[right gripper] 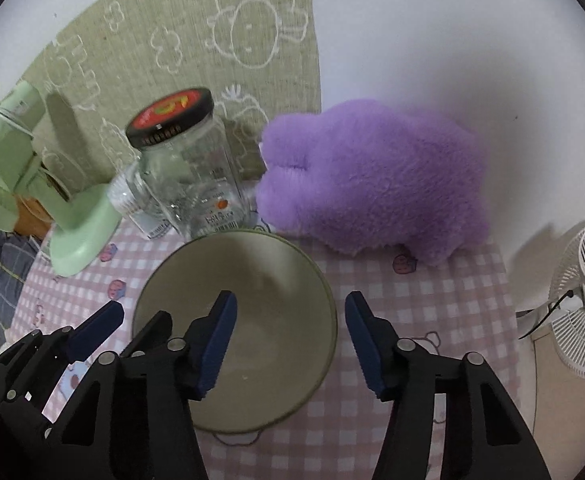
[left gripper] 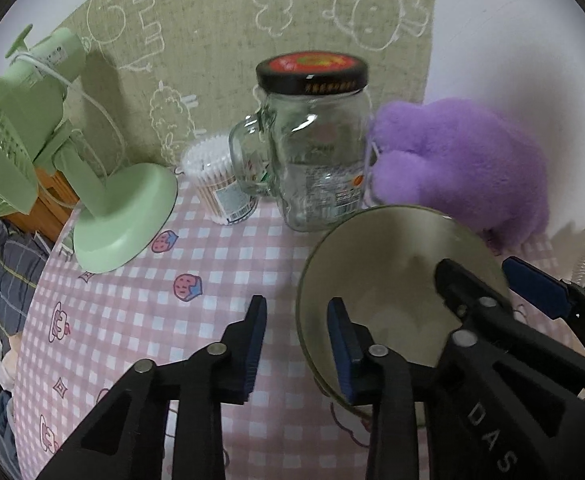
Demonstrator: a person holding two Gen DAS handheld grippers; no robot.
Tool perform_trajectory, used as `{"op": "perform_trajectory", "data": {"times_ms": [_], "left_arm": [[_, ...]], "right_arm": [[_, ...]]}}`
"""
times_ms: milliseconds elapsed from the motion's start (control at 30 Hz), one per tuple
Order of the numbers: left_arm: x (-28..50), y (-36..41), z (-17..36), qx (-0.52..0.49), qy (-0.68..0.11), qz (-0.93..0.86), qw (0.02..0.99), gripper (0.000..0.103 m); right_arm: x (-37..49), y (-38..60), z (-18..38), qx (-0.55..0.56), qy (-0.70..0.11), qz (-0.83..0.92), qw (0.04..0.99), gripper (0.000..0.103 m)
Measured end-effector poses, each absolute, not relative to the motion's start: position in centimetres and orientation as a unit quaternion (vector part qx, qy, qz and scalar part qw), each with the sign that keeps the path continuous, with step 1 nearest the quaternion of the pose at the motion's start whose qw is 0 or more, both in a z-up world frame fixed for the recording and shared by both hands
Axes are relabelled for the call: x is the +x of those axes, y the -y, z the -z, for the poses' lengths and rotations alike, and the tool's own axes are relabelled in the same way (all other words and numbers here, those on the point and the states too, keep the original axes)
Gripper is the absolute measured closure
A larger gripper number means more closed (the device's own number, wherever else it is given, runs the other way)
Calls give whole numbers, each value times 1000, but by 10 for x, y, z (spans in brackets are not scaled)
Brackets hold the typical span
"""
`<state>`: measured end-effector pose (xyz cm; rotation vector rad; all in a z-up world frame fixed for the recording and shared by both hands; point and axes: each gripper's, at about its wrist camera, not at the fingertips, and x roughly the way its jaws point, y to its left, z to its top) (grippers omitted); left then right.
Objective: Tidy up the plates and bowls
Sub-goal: 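Close the right gripper on the rim of the cream bowl, then carry the cream bowl with the right gripper toward the bowl by the plates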
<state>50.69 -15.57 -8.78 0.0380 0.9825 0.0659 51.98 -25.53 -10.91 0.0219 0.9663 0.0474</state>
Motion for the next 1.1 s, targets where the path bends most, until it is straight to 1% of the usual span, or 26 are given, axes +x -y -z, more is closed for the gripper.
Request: {"op": "perform_trajectory", "data": {"times_ms": [33,133,167,267,300,333,367,433,800,1100], "left_arm": [[508,155,90,17,-473,-30,880,77],[512,156,96,14,-478,-23,878,79],[513,156,98,15,-480,-21,877,81],[516,159,103,13,-487,-14,873,87],[516,160,104,13,-489,-11,872,88],[517,161,105,13,-490,-10,872,90],[517,163,105,16,-489,-13,872,89],[517,164,105,21,-489,-14,872,90],[512,166,93,22,-498,-4,867,90],[493,160,60,20,-478,8,878,90]], "right_arm": [[521,255,111,8,-465,-20,885,52],[526,256,117,3,-467,-16,884,55],[527,256,119,1,-469,-13,883,58],[529,259,125,-1,-474,-8,881,61],[531,260,128,0,-477,-7,879,64],[531,261,129,-4,-478,-1,879,73],[531,261,130,-7,-475,4,880,79],[530,263,130,-9,-472,10,882,83],[522,263,121,-12,-476,14,879,83],[500,259,88,-14,-463,25,886,83]]}}
